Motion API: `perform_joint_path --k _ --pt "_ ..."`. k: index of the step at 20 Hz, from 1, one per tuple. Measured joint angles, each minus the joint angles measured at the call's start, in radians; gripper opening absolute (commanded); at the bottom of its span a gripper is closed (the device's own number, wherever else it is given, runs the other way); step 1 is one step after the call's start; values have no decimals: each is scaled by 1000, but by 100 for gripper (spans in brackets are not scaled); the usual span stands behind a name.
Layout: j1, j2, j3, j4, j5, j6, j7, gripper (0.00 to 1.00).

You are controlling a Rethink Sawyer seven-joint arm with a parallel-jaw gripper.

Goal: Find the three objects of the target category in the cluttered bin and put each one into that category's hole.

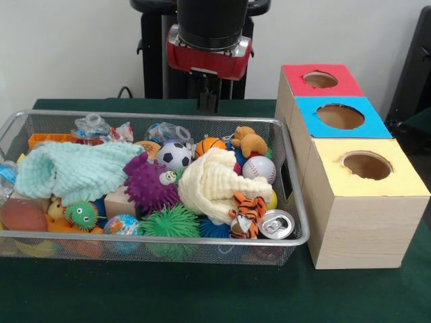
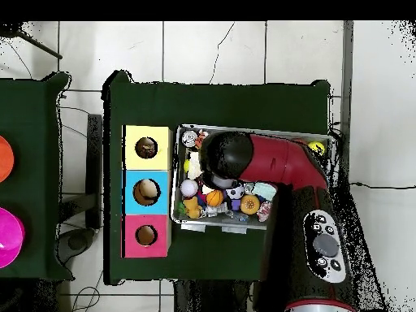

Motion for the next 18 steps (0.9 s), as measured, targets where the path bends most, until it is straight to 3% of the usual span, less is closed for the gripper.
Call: perform_joint_path --k 7,18 --pt "-24 -26 14 51 -4 -61 0 0" --pt "3 -51 14 124 -11 -114 0 0"
